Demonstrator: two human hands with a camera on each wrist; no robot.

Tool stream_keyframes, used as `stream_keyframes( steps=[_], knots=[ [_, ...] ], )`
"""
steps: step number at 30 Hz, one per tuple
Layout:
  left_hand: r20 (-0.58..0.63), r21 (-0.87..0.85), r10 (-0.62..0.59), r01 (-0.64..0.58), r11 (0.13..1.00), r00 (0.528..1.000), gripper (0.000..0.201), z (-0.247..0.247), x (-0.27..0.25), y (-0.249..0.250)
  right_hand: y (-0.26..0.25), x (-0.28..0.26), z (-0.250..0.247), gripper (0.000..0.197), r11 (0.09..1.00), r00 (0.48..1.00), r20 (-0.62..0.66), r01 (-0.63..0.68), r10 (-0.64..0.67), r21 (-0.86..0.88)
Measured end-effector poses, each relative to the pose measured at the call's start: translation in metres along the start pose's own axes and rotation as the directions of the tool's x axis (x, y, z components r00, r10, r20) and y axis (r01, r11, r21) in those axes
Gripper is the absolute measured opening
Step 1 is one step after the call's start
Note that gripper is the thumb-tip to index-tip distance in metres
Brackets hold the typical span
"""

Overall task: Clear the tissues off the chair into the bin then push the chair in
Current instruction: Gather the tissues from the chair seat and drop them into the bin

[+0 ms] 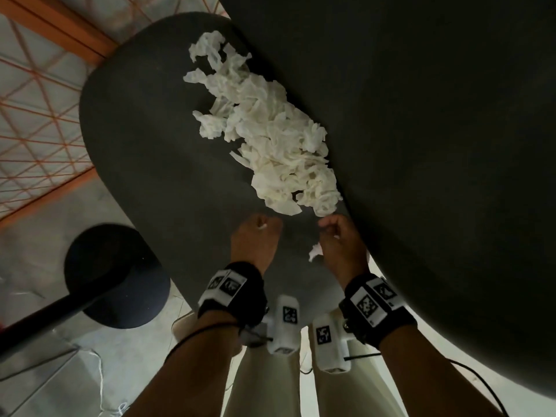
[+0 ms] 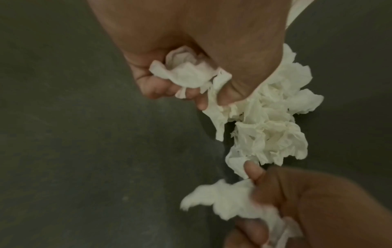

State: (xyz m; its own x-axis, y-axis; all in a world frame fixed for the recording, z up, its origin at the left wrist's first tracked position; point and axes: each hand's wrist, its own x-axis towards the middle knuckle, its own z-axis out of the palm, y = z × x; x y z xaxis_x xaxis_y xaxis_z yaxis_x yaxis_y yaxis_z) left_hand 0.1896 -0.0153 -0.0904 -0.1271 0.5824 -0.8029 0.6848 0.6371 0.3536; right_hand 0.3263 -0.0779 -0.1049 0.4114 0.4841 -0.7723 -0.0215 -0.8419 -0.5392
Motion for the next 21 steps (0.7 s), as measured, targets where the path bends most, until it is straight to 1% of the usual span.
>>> stream_keyframes(
  steps=[1, 2, 3, 4, 6, 8, 10, 12, 13, 15, 17, 18, 21],
  knots=[
    [0.015, -0.014, -0.018, 0.018, 1.000, 1.000, 0.037, 0.005, 0.005, 0.005, -0.004, 0.003, 0.001, 0.020, 0.994, 0.998, 0.004, -0.065, 0.065, 0.082],
    [0.020, -0.021, -0.026, 0.026, 0.999, 0.999, 0.045, 0.009, 0.010, 0.009, -0.009, 0.006, 0.001, 0.022, 0.979, 0.992, 0.011, -0.126, 0.125, 0.158],
    [0.028, -0.032, -0.035, 0.036, 0.999, 0.999, 0.048, 0.012, 0.014, 0.013, -0.012, 0.010, 0.002, 0.028, 0.965, 0.986, 0.009, -0.164, 0.166, 0.205],
    [0.032, -0.045, -0.036, 0.037, 0.998, 0.999, 0.048, 0.015, 0.019, 0.014, -0.014, 0.015, 0.003, 0.034, 0.964, 0.984, -0.003, -0.171, 0.175, 0.206],
    [0.024, -0.046, -0.038, 0.040, 0.998, 0.999, 0.038, 0.014, 0.025, 0.013, -0.016, 0.023, 0.005, 0.040, 0.982, 0.987, -0.041, -0.148, 0.153, 0.117],
    [0.005, -0.074, -0.055, 0.055, 0.996, 0.998, 0.029, 0.009, 0.025, 0.009, -0.016, 0.028, 0.006, 0.042, 0.989, 0.985, -0.084, -0.148, 0.148, 0.013],
    [0.016, -0.151, -0.076, 0.078, 0.985, 0.997, 0.028, 0.001, 0.020, 0.003, -0.016, 0.031, 0.007, 0.042, 0.986, 0.982, -0.120, -0.153, 0.144, -0.066],
    [0.022, -0.180, -0.083, 0.086, 0.980, 0.996, 0.025, -0.008, 0.011, -0.006, -0.018, 0.031, 0.007, 0.040, 0.985, 0.982, -0.136, -0.143, 0.128, -0.102],
    [0.015, -0.170, -0.072, 0.074, 0.983, 0.997, 0.023, -0.012, 0.006, -0.011, -0.019, 0.030, 0.008, 0.039, 0.986, 0.983, -0.140, -0.132, 0.117, -0.103],
    [-0.031, -0.098, 0.000, -0.003, 0.995, 1.000, 0.020, -0.021, 0.001, -0.028, -0.023, 0.025, 0.008, 0.035, 0.992, 0.988, -0.135, -0.093, 0.081, -0.084],
    [-0.063, -0.037, 0.068, -0.070, 0.997, 0.996, 0.015, -0.030, -0.006, -0.042, -0.027, 0.018, 0.007, 0.031, 0.997, 0.993, -0.107, -0.060, 0.054, -0.051],
    [-0.082, -0.038, 0.088, -0.091, 0.995, 0.993, 0.013, -0.033, -0.009, -0.047, -0.029, 0.013, 0.006, 0.028, 0.998, 0.995, -0.088, -0.053, 0.050, -0.034],
    [-0.145, -0.088, 0.124, -0.138, 0.987, 0.982, 0.025, -0.041, -0.018, -0.058, -0.029, -0.002, 0.000, 0.016, 0.999, 0.997, -0.070, -0.047, 0.045, -0.015]
  ],
)
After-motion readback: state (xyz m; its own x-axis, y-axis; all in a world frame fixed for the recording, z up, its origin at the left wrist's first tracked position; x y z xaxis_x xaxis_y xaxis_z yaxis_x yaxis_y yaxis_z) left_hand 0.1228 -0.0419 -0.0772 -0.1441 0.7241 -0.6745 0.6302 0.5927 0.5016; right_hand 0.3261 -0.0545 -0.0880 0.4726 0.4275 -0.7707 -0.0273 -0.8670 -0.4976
